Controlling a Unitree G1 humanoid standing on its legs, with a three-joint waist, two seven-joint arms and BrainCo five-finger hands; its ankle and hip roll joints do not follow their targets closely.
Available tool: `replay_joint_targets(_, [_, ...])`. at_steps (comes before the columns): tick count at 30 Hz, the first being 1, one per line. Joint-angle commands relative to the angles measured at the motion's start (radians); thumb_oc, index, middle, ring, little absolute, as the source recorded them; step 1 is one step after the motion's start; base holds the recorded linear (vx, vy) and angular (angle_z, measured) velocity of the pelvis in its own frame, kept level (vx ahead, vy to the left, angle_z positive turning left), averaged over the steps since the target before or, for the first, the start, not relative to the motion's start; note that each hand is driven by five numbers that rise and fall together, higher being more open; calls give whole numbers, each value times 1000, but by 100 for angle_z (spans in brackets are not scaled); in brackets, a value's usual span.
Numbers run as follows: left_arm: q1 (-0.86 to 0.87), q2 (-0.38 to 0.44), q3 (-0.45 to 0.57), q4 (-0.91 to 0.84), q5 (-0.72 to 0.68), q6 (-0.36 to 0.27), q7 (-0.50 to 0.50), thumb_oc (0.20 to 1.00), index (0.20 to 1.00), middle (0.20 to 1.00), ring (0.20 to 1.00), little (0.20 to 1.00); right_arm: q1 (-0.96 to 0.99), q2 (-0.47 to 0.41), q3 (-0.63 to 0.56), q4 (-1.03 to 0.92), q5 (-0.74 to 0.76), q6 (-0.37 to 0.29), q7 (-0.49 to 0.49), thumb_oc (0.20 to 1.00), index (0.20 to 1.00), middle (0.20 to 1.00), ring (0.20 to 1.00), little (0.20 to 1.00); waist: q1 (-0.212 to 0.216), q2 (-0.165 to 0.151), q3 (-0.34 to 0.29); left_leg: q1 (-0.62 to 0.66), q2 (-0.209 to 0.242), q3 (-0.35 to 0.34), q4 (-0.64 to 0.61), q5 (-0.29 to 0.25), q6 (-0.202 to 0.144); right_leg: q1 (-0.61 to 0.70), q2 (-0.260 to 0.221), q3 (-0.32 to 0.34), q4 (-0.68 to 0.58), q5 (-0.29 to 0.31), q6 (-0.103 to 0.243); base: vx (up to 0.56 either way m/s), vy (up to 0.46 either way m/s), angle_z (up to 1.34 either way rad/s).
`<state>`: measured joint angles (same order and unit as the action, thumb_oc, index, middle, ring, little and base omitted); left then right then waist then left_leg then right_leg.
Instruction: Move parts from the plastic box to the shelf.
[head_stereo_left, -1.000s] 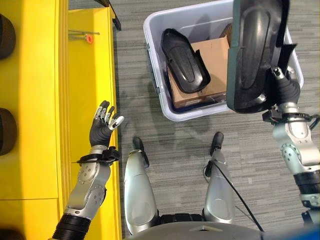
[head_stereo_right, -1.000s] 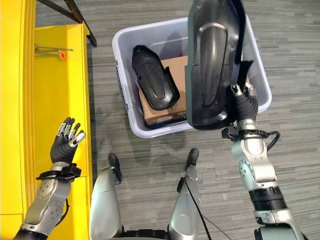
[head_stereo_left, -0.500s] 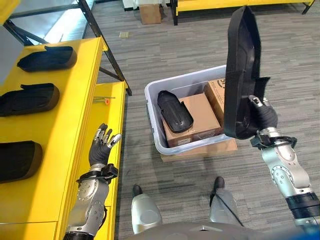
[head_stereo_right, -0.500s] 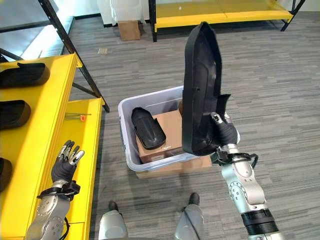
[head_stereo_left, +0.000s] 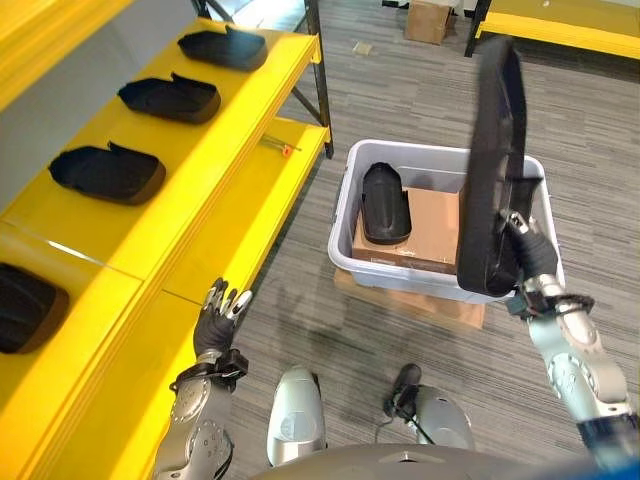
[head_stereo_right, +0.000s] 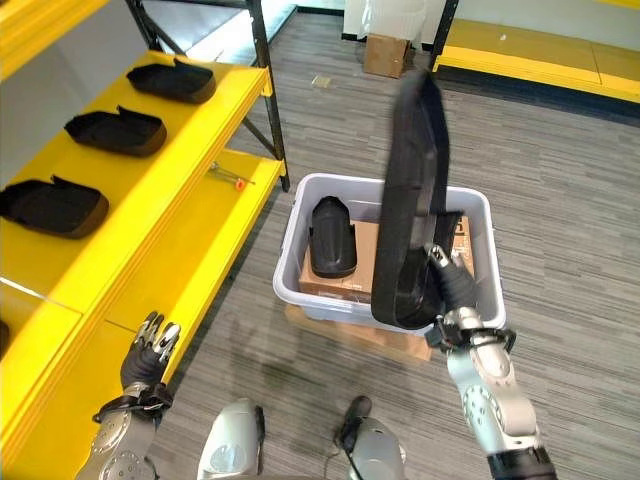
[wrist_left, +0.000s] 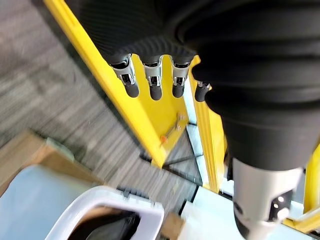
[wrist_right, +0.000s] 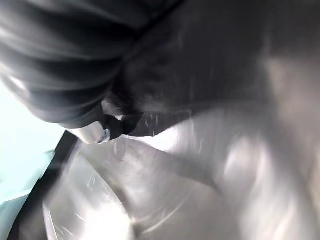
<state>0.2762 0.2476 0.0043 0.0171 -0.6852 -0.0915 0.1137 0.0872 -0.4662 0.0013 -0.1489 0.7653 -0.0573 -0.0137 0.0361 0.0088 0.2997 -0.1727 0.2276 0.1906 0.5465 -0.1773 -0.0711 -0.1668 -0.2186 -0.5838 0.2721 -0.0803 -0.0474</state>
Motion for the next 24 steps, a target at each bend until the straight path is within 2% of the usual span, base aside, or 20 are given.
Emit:
replay_joint_targets(1, [8,67,10,-101,11,-33,-16,1000,1000,1000,1000,1000,-66,-10,-62,-76,35,-68,7,200,200,200,200,200,-2,24,-37,90,11,13,-272,87,8,71,-78,45,129,-121,88,36,146,97])
replay_joint_targets(4, [23,81,26,-116,25,-31,-11,1000,1000,1000,1000,1000,-62,5,-63,-79,28,-67,9,200,200,200,200,200,16,14,-22,81,-26,-16,-292,92,12,101,-125,2,120,-85,109,26,148,75])
replay_joint_targets(10, [70,83,77,-123,38,-38,3,1000,1000,1000,1000,1000,-73,27,-36,-70,16,-55,16,200,200,200,200,200,62,-5,-16,103,-71,-50,-352,81,31,122,-163,-27,89,-16,154,17,115,37])
replay_joint_targets(14, [65,91,84,-135,49,-36,6,1000,1000,1000,1000,1000,-80,47,-27,-69,8,-55,10,200,200,200,200,200,103,-17,-8,70,-109,-84,-342,74,44,149,-193,-64,60,31,187,-2,119,29])
replay_joint_targets(16, [61,97,83,-137,54,-34,3,1000,1000,1000,1000,1000,-81,55,-28,-69,6,-57,8,200,200,200,200,200,107,-21,-6,53,-127,-102,-331,70,51,157,-203,-76,55,48,195,7,101,38])
replay_joint_targets(18, [60,103,81,-143,65,-33,2,1000,1000,1000,1000,1000,-74,67,-31,-74,1,-56,4,200,200,200,200,200,113,-26,-5,44,-159,-118,-320,58,64,177,-226,-90,42,88,211,45,240,45])
replay_joint_targets(19, [57,108,84,-150,79,-33,-2,1000,1000,1000,1000,1000,-65,82,-35,-76,-6,-57,5,200,200,200,200,200,120,-29,-9,38,-191,-131,-315,50,77,194,-246,-97,31,126,228,51,244,42])
replay_joint_targets(20, [58,109,85,-150,79,-33,-2,1000,1000,1000,1000,1000,-65,83,-35,-76,-7,-57,5,200,200,200,200,200,119,-30,-10,38,-193,-133,-315,50,78,196,-248,-99,30,128,230,91,363,58])
replay_joint_targets(21, [55,114,91,-144,86,-37,1,1000,1000,1000,1000,1000,-59,101,-29,-70,-8,-52,6,200,200,200,200,200,115,-31,-25,54,-223,-141,-353,56,91,203,-268,-92,13,190,253,102,296,57])
replay_joint_targets(23, [54,115,100,-144,92,-37,2,1000,1000,1000,1000,1000,-55,110,-23,-68,-14,-47,10,200,200,200,200,200,109,-30,-38,72,-238,-142,-392,66,99,202,-280,-84,15,215,263,129,244,36])
replay_joint_targets(24, [60,132,120,-145,110,-47,-2,1000,1000,1000,1000,1000,-39,118,-29,-63,-30,-40,20,200,200,200,200,200,78,-30,-56,99,-253,-163,-450,82,107,179,-268,25,9,279,271,57,141,25])
